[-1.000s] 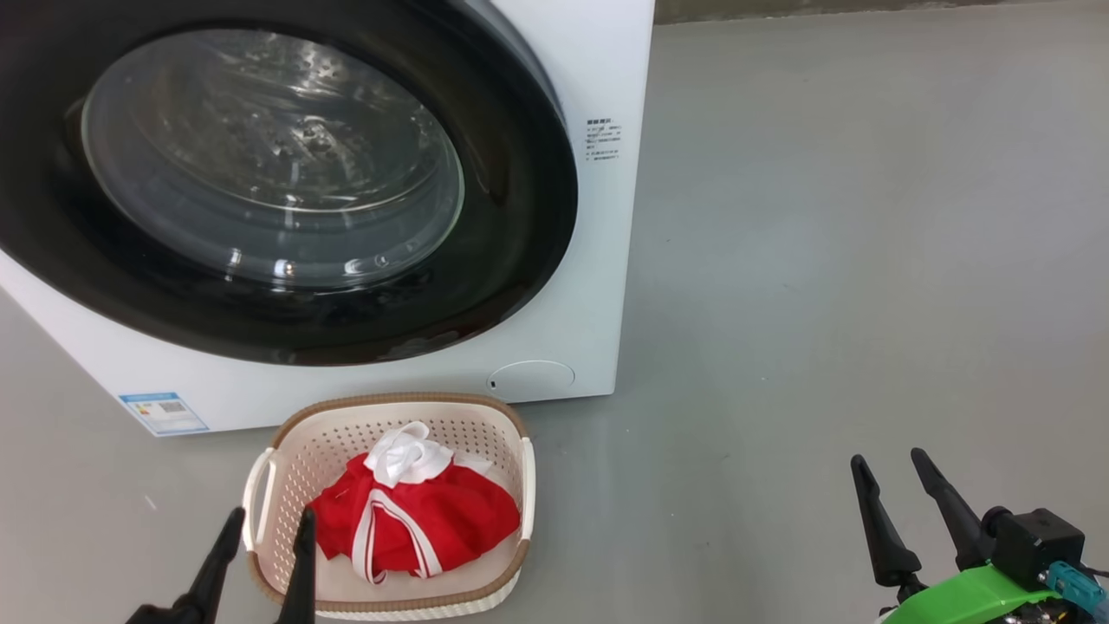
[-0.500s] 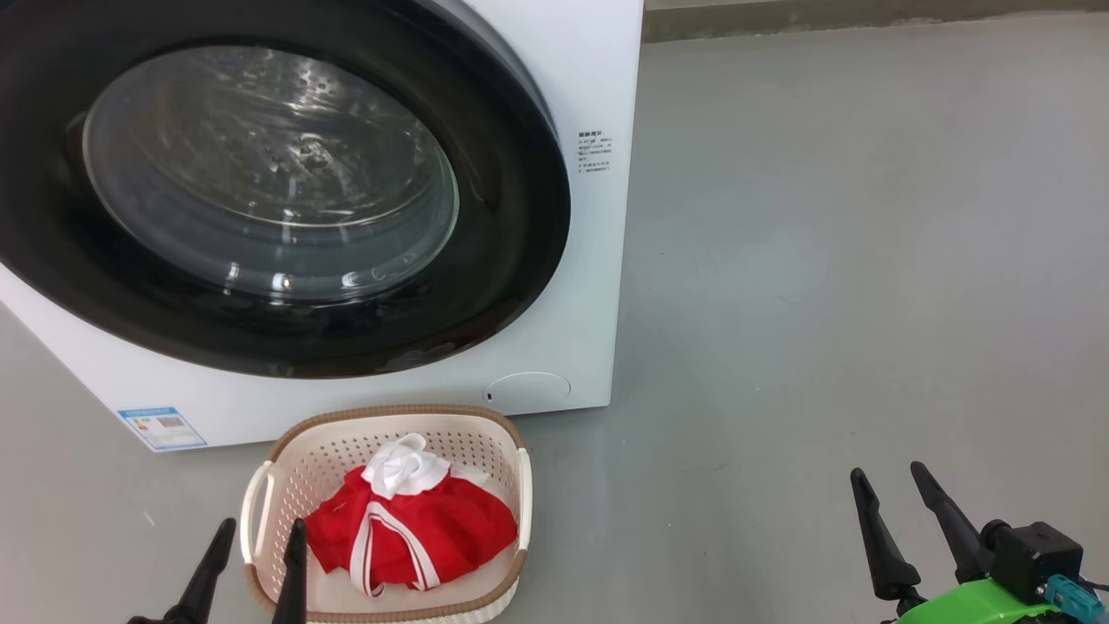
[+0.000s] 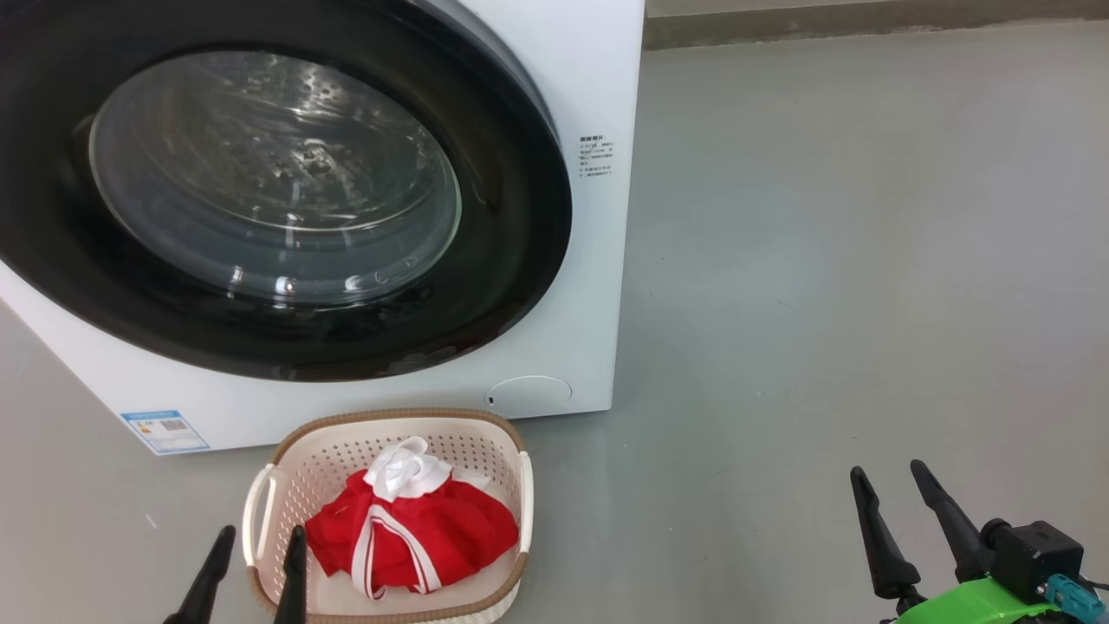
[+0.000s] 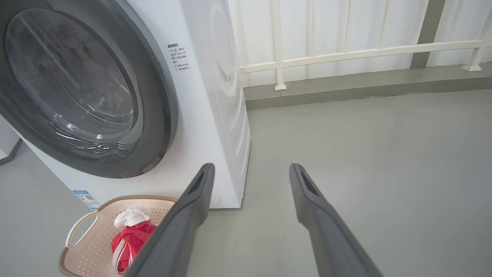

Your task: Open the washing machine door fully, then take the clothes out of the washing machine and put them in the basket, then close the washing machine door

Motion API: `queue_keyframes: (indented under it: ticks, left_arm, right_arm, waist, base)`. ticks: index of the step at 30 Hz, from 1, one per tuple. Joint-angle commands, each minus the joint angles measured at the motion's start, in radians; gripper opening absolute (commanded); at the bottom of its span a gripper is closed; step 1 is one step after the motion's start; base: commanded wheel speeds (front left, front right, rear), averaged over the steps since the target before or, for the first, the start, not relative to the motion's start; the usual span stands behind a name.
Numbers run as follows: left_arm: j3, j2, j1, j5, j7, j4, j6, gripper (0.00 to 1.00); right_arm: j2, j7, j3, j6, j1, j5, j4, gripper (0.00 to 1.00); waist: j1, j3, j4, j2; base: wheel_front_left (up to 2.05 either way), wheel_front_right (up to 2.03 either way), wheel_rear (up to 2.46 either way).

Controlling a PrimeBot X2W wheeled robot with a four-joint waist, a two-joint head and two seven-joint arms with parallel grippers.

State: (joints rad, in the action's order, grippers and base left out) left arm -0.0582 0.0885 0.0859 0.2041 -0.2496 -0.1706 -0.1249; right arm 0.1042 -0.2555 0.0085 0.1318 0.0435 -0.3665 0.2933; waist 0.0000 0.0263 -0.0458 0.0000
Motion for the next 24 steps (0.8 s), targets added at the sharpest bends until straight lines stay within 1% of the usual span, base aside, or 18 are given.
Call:
queue_keyframes:
  ticks: [1,5,6,14,16,19,22,24]
  left_arm:
    - [-0.029,0.021,-0.017,0.011,-0.012,0.026,-0.006,1.00]
    - [-0.030,0.022,-0.019,0.021,-0.012,0.026,-0.006,1.00]
    - [0.001,0.000,0.000,0.011,0.000,0.000,0.000,0.00]
    - [0.012,-0.040,0.002,0.012,0.004,-0.103,0.001,0.00]
    - [0.015,-0.043,0.002,0.012,0.004,-0.115,0.001,0.00]
    - [0.014,-0.044,-0.002,0.042,0.012,-0.117,0.001,0.00]
    - [0.012,-0.044,-0.006,0.075,0.021,-0.115,0.001,0.00]
    - [0.011,-0.044,-0.008,0.097,0.026,-0.114,0.001,0.00]
  right_arm:
    - [0.016,-0.006,0.018,-0.001,0.003,0.011,-0.028,1.00]
    - [0.017,-0.006,0.019,-0.001,0.002,0.012,-0.031,1.00]
    - [0.000,0.000,0.000,0.000,0.000,0.000,-0.005,0.00]
    - [-0.041,0.001,0.009,0.000,0.000,-0.004,0.100,0.00]
    - [-0.046,0.001,0.009,0.000,0.000,-0.005,0.112,0.00]
    - [-0.047,0.009,0.007,0.000,-0.003,-0.031,0.112,0.00]
    - [-0.047,0.017,0.004,0.000,-0.006,-0.062,0.107,0.00]
    - [-0.047,0.023,0.002,0.000,-0.008,-0.082,0.104,0.00]
  waist:
    - [0.0000,0.001,0.000,0.0000]
    - [0.0000,0.003,-0.002,0.0000]
    - [0.0000,0.003,-0.002,0.0000]
    - [0.0000,0.003,-0.002,0.0000]
    - [0.0000,0.003,-0.002,0.0000]
    - [0.0002,0.003,-0.001,0.0000]
    - [0.0021,0.000,0.000,0.0000]
    - [0.0021,-0.001,0.001,0.0000]
  base:
    - [0.00,0.00,0.00]
    - [0.00,0.00,0.00]
    - [0.00,0.00,0.00]
    - [0.00,0.00,0.00]
    - [0.00,0.00,0.00]
    - [0.00,0.00,0.00]
    - [0.00,0.00,0.00]
    - [0.00,0.00,0.00]
